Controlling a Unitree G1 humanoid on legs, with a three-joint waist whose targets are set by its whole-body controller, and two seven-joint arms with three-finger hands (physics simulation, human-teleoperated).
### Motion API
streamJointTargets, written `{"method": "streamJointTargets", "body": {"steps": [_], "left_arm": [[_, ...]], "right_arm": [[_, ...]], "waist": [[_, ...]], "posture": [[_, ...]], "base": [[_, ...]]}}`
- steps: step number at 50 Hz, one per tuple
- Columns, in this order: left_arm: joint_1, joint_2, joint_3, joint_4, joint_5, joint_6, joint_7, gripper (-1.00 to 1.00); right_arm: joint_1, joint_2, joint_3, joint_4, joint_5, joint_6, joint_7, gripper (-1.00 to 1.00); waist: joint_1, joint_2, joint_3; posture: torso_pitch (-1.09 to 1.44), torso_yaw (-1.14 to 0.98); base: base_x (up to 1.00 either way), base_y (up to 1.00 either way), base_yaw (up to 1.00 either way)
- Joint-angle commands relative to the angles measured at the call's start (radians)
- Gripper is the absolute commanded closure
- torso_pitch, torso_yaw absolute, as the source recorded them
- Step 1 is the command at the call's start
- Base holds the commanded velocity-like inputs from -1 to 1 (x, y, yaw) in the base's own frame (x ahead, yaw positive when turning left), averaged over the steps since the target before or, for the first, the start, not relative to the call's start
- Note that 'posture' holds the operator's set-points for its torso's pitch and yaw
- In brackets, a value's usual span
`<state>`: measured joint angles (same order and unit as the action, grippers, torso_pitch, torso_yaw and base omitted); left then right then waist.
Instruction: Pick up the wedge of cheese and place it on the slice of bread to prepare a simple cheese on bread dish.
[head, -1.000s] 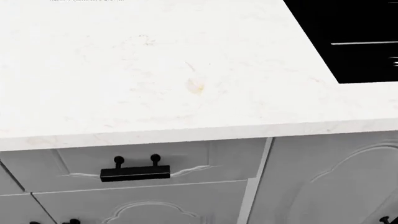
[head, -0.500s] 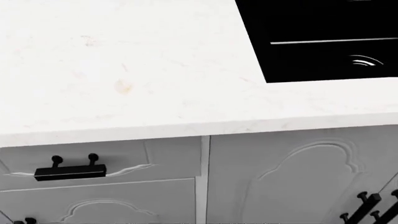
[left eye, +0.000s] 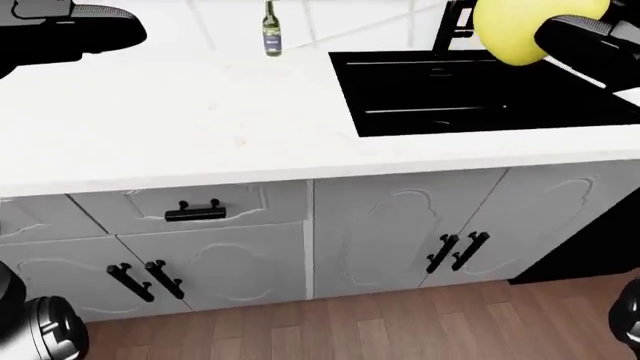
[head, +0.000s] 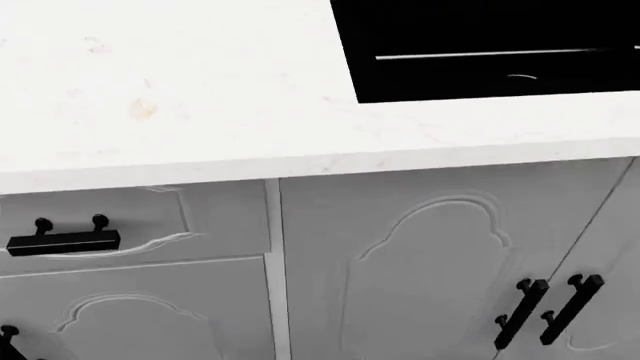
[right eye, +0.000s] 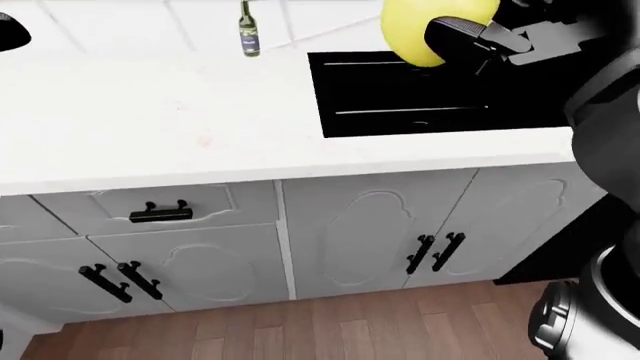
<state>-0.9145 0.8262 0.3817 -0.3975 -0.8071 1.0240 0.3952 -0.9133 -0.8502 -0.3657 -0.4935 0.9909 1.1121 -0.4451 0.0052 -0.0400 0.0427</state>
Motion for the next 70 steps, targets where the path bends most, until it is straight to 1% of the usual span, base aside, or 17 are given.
{"method": "streamJointTargets", "body": {"steps": [1, 2, 3, 17, 19, 20, 23, 28, 31, 32, 40, 43, 44, 46, 50, 60, 70], "left_arm": [[-0.024, 0.01, 0.008, -0.017, 0.006, -0.032, -0.01, -1.0], [-0.024, 0.008, 0.006, -0.017, 0.009, -0.033, -0.012, -1.0], [-0.024, 0.006, 0.005, -0.018, 0.011, -0.033, -0.013, -1.0], [-0.05, 0.009, 0.024, -0.064, -0.042, 0.036, 0.042, -1.0], [-0.05, 0.011, 0.022, -0.061, -0.045, 0.032, 0.044, -1.0], [-0.049, 0.012, 0.017, -0.06, -0.045, 0.028, 0.045, -1.0], [-0.049, 0.01, 0.007, -0.059, -0.042, 0.023, 0.045, -1.0], [-0.046, 0.012, 0.007, -0.05, -0.034, 0.013, 0.035, -1.0], [-0.047, 0.011, 0.006, -0.048, -0.032, 0.011, 0.032, -1.0], [-0.045, 0.011, 0.006, -0.046, -0.029, 0.009, 0.029, -1.0], [-0.037, 0.005, 0.001, -0.037, -0.008, -0.006, 0.011, -1.0], [-0.032, 0.001, -0.002, -0.026, 0.011, -0.02, -0.006, -1.0], [-0.034, -0.001, -0.001, -0.03, 0.011, -0.014, -0.005, -1.0], [-0.038, -0.005, 0.001, -0.038, 0.009, -0.004, -0.001, -1.0], [-0.046, -0.011, 0.003, -0.053, 0.003, 0.017, 0.01, -1.0], [-0.039, 0.002, 0.006, -0.035, 0.003, -0.004, 0.001, -1.0], [-0.033, -0.003, 0.006, -0.022, 0.027, -0.02, -0.023, -1.0]], "right_arm": [[-0.022, -0.016, -0.027, -0.002, -0.014, -0.024, -0.01, 1.0], [-0.022, -0.015, -0.026, -0.002, -0.015, -0.025, -0.01, 1.0], [-0.021, -0.015, -0.026, -0.002, -0.016, -0.026, -0.009, 1.0], [-0.03, -0.008, -0.025, -0.005, -0.02, -0.014, -0.008, 1.0], [-0.027, -0.008, -0.025, -0.005, -0.021, -0.016, -0.005, 1.0], [-0.025, -0.008, -0.024, -0.004, -0.024, -0.018, -0.003, 1.0], [-0.027, -0.006, -0.021, -0.004, -0.025, -0.017, -0.002, 1.0], [-0.027, -0.002, -0.019, -0.002, -0.035, -0.02, 0.007, 1.0], [-0.032, 0.001, -0.019, -0.003, -0.035, -0.015, 0.004, 1.0], [-0.033, 0.001, -0.019, -0.003, -0.036, -0.015, 0.005, 1.0], [-0.027, 0.005, -0.019, -0.003, -0.045, -0.012, 0.011, 1.0], [-0.029, 0.01, -0.013, -0.004, -0.052, -0.011, 0.015, 1.0], [-0.032, 0.012, -0.013, -0.005, -0.051, -0.005, 0.014, 1.0], [-0.029, 0.013, -0.013, -0.004, -0.056, -0.007, 0.022, 1.0], [-0.031, 0.018, -0.014, -0.004, -0.058, 0.001, 0.025, 1.0], [-0.036, 0.032, -0.008, -0.005, -0.076, 0.014, 0.036, 1.0], [-0.041, 0.046, -0.005, -0.007, -0.092, 0.024, 0.05, 1.0]], "waist": [[-0.003, -0.009, -0.024], [-0.005, -0.062, -0.038], [-0.007, -0.023, -0.022], [0.02, 0.046, 0.007], [0.029, 0.108, -0.021], [0.034, 0.083, 0.005], [0.017, 0.105, -0.033], [0.021, 0.04, 0.015], [0.02, -0.088, -0.018], [0.019, -0.021, 0.016], [0.016, 0.057, 0.026], [0.013, 0.134, 0.004], [0.023, 0.096, 0.021], [0.009, 0.109, 0.003], [0.022, -0.007, 0.022], [-0.003, 0.109, -0.003], [0.004, 0.018, 0.0]], "posture": [[0.0, 0.0], [0.0, 0.0], [0.0, 0.0], [0.0, 0.0], [0.0, 0.0], [0.0, 0.0], [0.0, 0.0], [0.0, 0.0], [0.0, 0.0], [0.0, 0.0], [0.0, 0.0], [0.0, 0.0], [0.0, 0.0], [0.0, 0.0], [0.0, 0.0], [0.0, 0.0], [0.0, 0.0]], "base": [[-0.33, -0.47, 0.0], [-0.33, -0.46, 0.0], [-0.33, -0.47, 0.0], [-0.37, -0.47, 0.0], [-0.29, -0.47, 0.0], [-0.22, -0.48, 0.0], [-0.15, -0.46, 0.0], [-0.01, -0.37, 0.0], [0.0, -0.29, 0.0], [0.0, -0.3, 0.0], [0.0, -0.35, 0.0], [0.0, -0.42, 0.0], [0.0, -0.42, 0.0], [0.0, -0.18, 0.0], [0.0, -0.01, 0.0], [0.0, -0.15, 0.0], [0.0, -0.17, 0.0]]}}
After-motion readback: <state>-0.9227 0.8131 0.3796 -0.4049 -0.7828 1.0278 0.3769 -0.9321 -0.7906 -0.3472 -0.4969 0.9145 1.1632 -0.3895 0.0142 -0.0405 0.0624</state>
